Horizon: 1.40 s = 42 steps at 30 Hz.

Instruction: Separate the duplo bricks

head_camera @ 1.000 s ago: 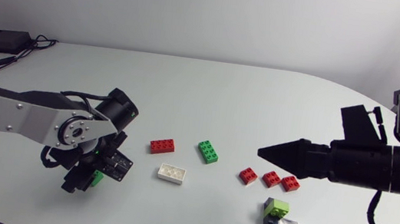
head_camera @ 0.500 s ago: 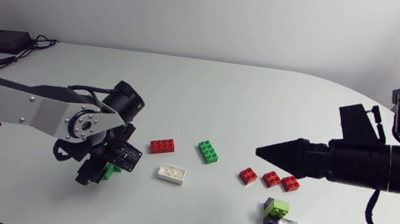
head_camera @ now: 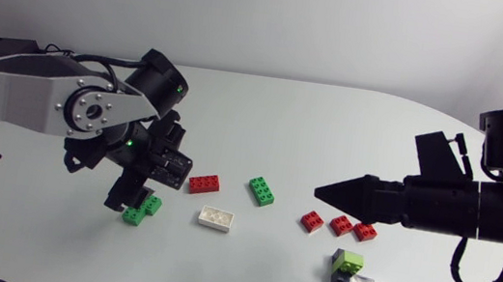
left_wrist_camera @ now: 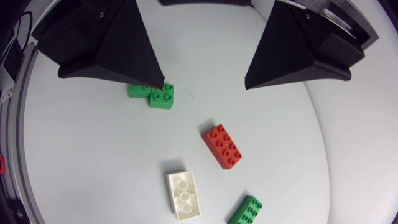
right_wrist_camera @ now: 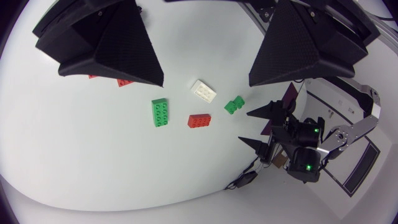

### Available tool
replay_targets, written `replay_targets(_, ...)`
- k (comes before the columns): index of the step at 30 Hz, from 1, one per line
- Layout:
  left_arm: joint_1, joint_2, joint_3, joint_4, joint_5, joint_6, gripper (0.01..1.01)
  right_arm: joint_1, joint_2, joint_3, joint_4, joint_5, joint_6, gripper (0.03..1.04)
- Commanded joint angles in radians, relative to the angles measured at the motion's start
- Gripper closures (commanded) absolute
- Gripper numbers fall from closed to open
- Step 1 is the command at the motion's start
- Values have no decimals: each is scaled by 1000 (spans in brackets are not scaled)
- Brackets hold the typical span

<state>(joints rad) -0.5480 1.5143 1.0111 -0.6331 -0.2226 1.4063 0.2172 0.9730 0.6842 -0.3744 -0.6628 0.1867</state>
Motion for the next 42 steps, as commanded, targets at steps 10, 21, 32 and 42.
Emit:
replay_targets(10,-67,195,259,-266,235,-135,126,13,38,2,23,5,31,79)
replay_targets(21,-75,379,365,-267,345,-198,152,11,69,8,35,9,23,79)
replay_targets(32,-73,463,368,-243,376,-216,210,10,104,0,66,9,22,79)
replay_targets(42,-58,524,360,-214,384,-233,252,1,127,-3,81,8,10,79)
